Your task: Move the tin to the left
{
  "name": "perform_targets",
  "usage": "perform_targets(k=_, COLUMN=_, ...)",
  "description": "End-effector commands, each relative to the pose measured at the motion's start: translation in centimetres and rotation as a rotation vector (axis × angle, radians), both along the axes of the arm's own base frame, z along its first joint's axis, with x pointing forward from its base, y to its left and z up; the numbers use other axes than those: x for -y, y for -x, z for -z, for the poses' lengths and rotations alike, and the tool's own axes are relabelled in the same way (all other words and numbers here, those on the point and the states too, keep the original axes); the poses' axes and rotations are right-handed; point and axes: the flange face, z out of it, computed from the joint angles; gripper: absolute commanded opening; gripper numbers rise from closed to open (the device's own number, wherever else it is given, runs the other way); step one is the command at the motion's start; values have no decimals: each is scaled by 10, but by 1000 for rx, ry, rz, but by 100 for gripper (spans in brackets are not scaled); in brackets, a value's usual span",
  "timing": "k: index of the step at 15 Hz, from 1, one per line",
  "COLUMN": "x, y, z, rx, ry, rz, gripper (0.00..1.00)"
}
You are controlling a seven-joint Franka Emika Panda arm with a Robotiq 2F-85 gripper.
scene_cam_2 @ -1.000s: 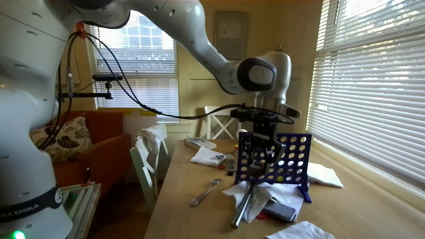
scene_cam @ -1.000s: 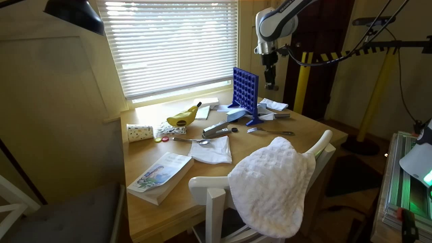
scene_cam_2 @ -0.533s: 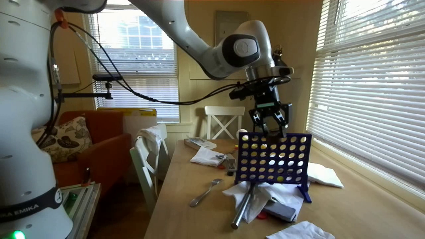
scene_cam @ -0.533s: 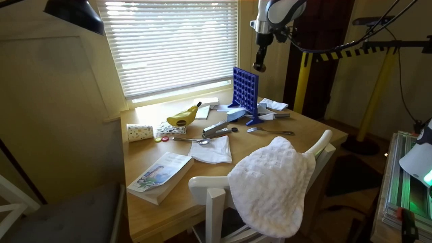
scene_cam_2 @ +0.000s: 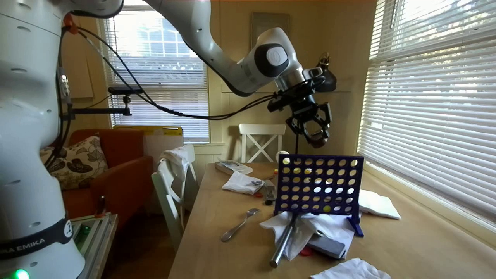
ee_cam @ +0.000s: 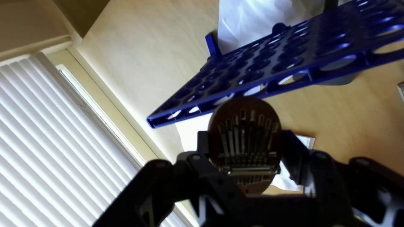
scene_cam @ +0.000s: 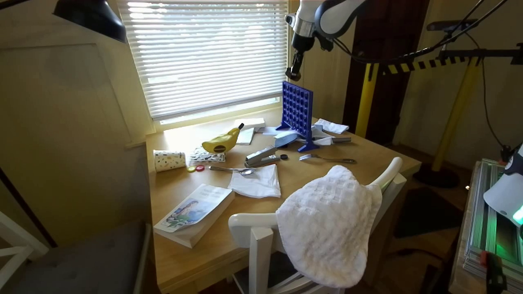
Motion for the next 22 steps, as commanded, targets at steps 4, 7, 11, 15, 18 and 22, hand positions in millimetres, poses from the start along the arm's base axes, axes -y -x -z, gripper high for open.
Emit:
perform_targets(k=4, x=-35, y=-34, z=36, rx=-175, ry=26, rz=-238, gripper=33)
perform_targets(k=7, x=-43, y=-48, z=67, rx=-349, ry=46, rz=-297, gripper=33)
perform_targets(k=11, x=-38, y=-42, z=80, rx=-386, ry=63, rz=-256, gripper=58)
perform_targets(k=15, x=-37, y=-48, z=81, rx=-392, ry=65, rz=-257, gripper=58)
perform_targets(k=18, x=-53, y=-64, z=90, rx=-398, ry=73, rz=-339, gripper=33)
perform_targets(k=22, x=-111, y=-92, z=112, rx=-442, ry=74, rz=-573, gripper=33)
